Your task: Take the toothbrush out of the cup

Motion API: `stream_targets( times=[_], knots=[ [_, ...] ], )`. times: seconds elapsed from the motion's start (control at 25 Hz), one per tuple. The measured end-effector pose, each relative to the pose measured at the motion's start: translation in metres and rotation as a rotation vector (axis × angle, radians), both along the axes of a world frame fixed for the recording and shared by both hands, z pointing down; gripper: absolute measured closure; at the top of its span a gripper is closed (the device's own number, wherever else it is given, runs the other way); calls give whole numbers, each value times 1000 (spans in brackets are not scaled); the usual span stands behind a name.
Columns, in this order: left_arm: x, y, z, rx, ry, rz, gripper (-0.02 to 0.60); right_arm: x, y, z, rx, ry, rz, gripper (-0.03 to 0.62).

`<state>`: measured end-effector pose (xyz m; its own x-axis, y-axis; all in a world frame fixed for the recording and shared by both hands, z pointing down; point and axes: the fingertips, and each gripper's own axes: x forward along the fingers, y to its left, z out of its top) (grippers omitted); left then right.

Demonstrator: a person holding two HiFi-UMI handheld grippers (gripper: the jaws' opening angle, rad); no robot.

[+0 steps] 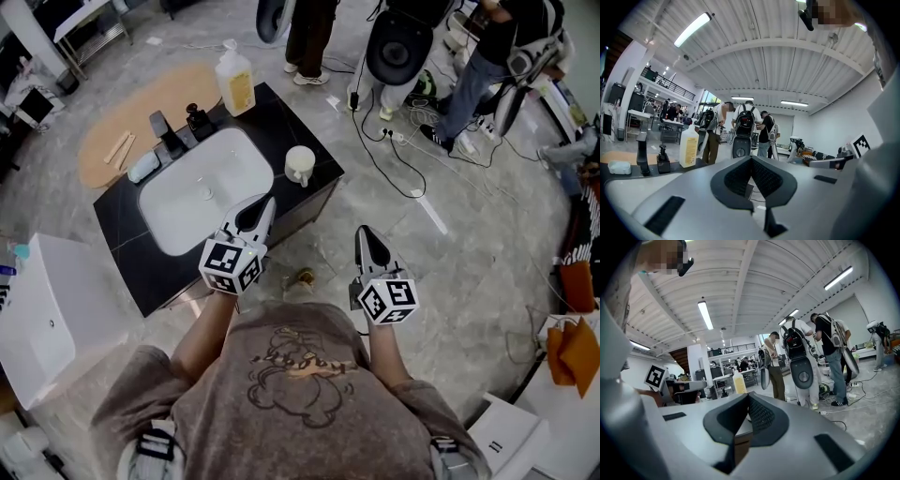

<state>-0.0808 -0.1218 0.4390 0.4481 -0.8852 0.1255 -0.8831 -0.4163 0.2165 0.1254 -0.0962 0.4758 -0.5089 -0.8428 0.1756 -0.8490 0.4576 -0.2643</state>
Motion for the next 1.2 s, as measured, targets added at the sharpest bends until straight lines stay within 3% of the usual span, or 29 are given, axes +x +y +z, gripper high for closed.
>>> stream_targets(
  times=[0.56, 0.88, 1.2],
  knots=[
    [23, -77, -3, 38, -37, -19, 561, 23, -86, 4, 2, -18, -49, 591],
    [16, -101, -14, 34, -18, 8, 561, 11, -115, -2, 9, -34, -40, 591],
    [18, -116, -14, 28, -9, 87, 561, -4, -128, -12, 27, -29, -29, 591]
  ],
)
